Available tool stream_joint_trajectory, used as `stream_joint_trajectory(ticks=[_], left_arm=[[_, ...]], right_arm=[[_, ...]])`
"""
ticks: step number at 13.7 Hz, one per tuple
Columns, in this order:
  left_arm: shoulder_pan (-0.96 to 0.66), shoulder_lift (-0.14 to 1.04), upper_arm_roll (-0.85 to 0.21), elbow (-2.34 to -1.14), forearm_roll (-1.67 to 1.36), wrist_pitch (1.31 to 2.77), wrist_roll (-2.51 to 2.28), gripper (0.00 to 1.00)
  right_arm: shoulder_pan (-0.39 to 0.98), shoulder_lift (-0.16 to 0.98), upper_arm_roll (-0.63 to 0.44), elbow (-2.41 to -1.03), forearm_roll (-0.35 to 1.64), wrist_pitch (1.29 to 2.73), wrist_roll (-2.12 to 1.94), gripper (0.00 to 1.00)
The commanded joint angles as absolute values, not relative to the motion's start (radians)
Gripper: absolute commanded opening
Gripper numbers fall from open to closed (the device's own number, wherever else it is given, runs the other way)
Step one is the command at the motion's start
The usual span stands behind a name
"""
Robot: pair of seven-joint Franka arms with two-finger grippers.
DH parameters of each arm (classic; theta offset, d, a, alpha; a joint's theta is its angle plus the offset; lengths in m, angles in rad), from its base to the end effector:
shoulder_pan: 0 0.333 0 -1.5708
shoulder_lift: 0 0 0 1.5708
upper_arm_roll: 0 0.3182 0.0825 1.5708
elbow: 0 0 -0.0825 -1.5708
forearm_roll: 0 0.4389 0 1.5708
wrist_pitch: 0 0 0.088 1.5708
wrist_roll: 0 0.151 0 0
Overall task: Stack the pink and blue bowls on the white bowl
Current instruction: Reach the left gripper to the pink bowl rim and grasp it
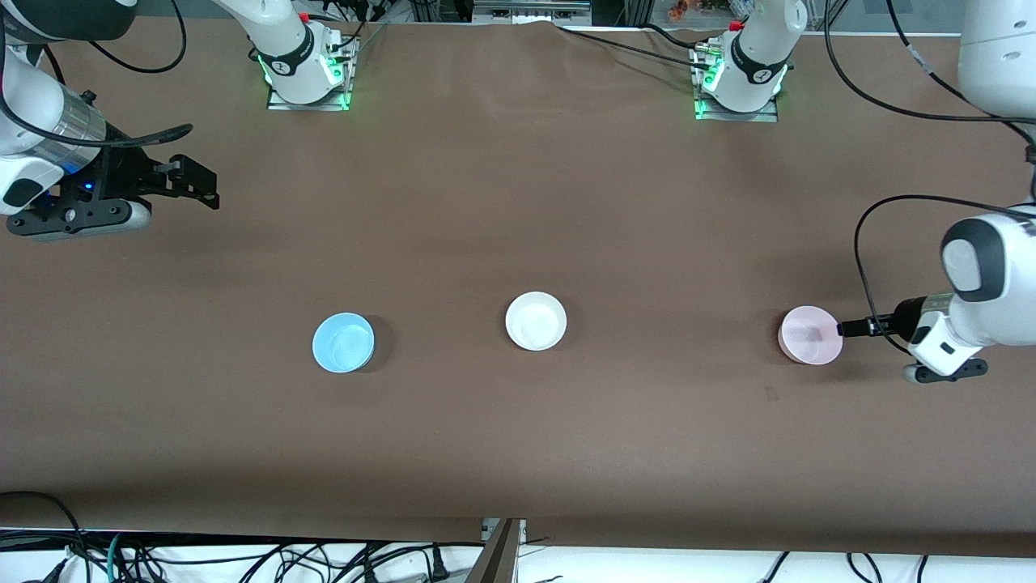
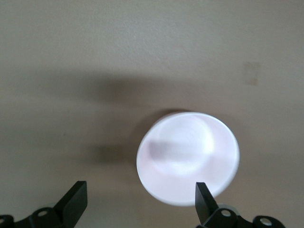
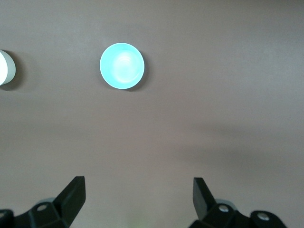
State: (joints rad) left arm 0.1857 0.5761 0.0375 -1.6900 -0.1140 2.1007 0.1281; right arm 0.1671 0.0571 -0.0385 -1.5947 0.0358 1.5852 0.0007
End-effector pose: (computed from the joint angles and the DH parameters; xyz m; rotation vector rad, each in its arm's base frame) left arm 0.6798 0.1433 0.1741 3.0238 0.2371 -0.2269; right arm 0.6165 0.0856 0.5363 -3.1044 -0.1961 0.1067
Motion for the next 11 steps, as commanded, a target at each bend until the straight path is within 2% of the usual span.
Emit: stream_joint_trajectory(ticks=[1,4,6,9,11], left_arm=[[0.189,0.545,0.038,-1.801,-0.137,2.224,0.184,1.0],[0.192,0.577,0.038,-1.81,-0.222,2.264,0.25,1.0],[0.192,0.578,0.038,-1.818,-0.232,2.276,0.259,0.92],[0.193,0.577,0.038,-1.83,-0.232,2.278,0.261,0.71],[0.192,0.578,0.04,-1.83,-0.232,2.276,0.287,0.39]], right_arm=[[0.155,0.031,-0.028,-1.615,0.051,1.583,-0.003,1.0],[0.155,0.038,-0.029,-1.612,0.051,1.585,-0.006,1.0],[0.155,0.046,-0.028,-1.612,0.052,1.595,-0.006,1.0],[0.153,0.061,-0.029,-1.612,0.051,1.612,-0.006,1.0],[0.155,0.063,-0.029,-1.611,0.049,1.611,-0.006,1.0]])
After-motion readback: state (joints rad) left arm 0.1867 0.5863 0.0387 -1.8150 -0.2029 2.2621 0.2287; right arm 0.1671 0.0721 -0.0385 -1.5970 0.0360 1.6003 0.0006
